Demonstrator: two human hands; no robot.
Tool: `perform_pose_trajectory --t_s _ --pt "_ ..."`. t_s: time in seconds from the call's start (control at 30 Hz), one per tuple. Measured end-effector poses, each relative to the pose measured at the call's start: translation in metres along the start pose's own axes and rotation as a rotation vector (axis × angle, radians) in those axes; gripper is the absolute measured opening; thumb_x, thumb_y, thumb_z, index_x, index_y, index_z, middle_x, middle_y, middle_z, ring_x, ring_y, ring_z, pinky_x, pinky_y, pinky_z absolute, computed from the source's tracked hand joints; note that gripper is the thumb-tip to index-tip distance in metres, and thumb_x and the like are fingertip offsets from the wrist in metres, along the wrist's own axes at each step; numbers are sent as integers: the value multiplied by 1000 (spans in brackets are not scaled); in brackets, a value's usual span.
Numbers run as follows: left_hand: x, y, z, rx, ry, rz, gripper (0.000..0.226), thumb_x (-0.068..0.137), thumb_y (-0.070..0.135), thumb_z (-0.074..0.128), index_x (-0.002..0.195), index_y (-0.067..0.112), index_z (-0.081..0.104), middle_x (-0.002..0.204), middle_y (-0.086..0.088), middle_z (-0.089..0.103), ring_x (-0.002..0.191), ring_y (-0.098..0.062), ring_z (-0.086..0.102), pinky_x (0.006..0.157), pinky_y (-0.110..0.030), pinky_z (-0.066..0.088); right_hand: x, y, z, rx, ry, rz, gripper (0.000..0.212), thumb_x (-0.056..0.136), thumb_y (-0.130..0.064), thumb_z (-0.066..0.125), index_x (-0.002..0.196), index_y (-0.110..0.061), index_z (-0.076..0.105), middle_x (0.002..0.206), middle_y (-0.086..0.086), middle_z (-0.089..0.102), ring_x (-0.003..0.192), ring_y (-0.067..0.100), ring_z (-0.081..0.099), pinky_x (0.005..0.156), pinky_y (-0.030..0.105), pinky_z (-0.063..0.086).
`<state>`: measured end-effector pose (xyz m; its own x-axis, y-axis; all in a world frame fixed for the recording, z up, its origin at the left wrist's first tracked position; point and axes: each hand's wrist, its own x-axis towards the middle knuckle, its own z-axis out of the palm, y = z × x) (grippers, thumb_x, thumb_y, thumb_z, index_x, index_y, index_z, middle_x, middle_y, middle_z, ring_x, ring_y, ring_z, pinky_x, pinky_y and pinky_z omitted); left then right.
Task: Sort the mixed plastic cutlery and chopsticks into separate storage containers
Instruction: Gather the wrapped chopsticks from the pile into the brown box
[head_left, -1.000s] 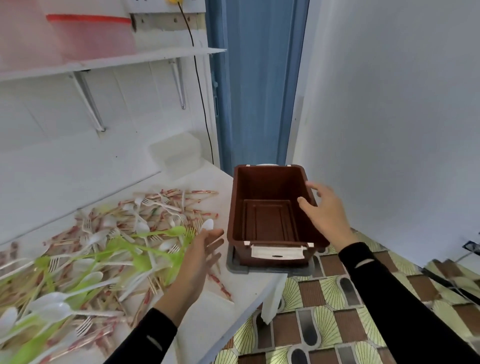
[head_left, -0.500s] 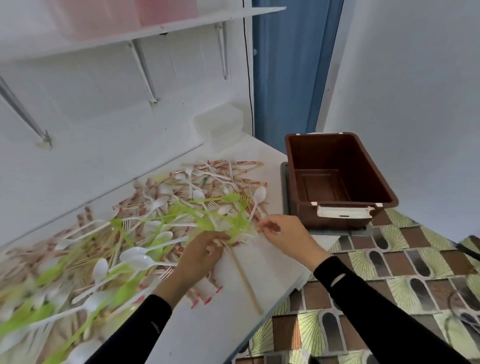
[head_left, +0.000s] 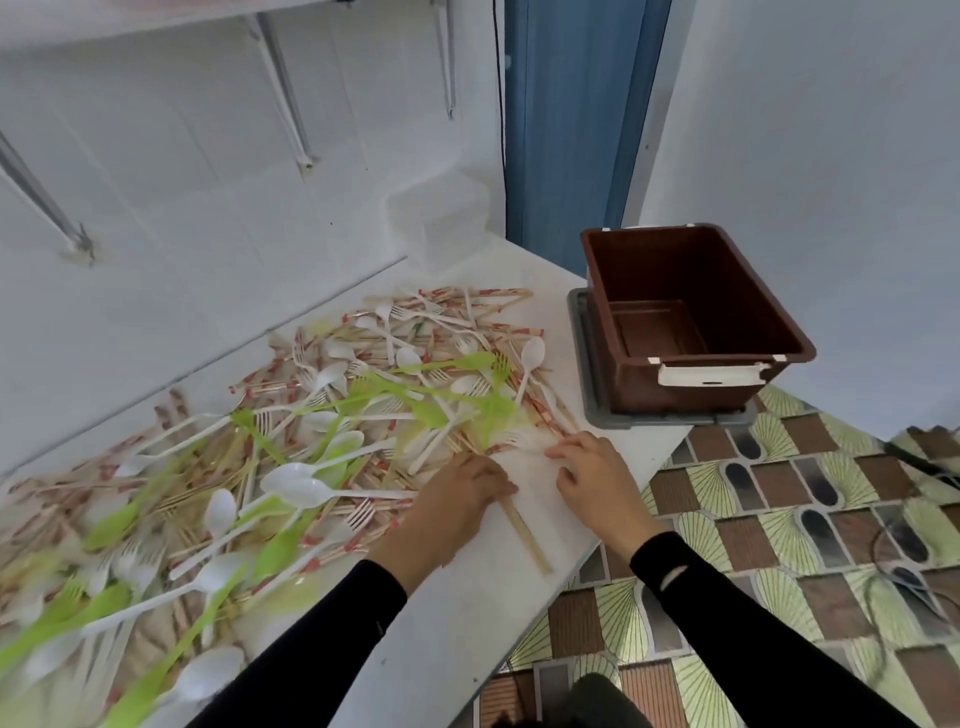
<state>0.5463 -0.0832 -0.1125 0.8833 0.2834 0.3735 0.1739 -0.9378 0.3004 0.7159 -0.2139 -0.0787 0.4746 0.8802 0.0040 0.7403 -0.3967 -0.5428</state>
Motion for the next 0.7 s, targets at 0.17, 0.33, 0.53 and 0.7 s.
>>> perform_pose_trajectory --t_s 0.17,0.33,0.53,0.7 --pt "7 -28 -11 -6 66 -82 41 100 40 38 86 24 74 94 6 69 88 -16 54 73 -34 49 10 -1 -1 178 -125 -65 27 93 -7 58 113 -18 73 97 -8 51 84 3 48 83 20 37" --pt "24 -40 -50 -235 205 -351 15 98 15 56 97 22 69 97 22 64 96 -12 55 82 -26 44 36 -8 -7 239 25 -82 21 96 -8 57 109 -13 72 95 -5 54 75 -2 50 72 11 35" --pt "63 -47 -78 -576 396 -634 8 100 21 54 107 24 56 90 8 72 85 -1 67 73 -14 48 75 -5 -16 167 83 32 30 96 -5 49 122 -5 64 115 10 57 112 28 52 95 27 39" --pt "93 -48 -76 -583 322 -760 14 101 32 51 109 21 57 75 5 56 55 -7 52 56 -23 43 98 -16 -13 105 -7 35 23 95 -18 48 107 -13 67 106 5 64 100 27 58 87 37 49"
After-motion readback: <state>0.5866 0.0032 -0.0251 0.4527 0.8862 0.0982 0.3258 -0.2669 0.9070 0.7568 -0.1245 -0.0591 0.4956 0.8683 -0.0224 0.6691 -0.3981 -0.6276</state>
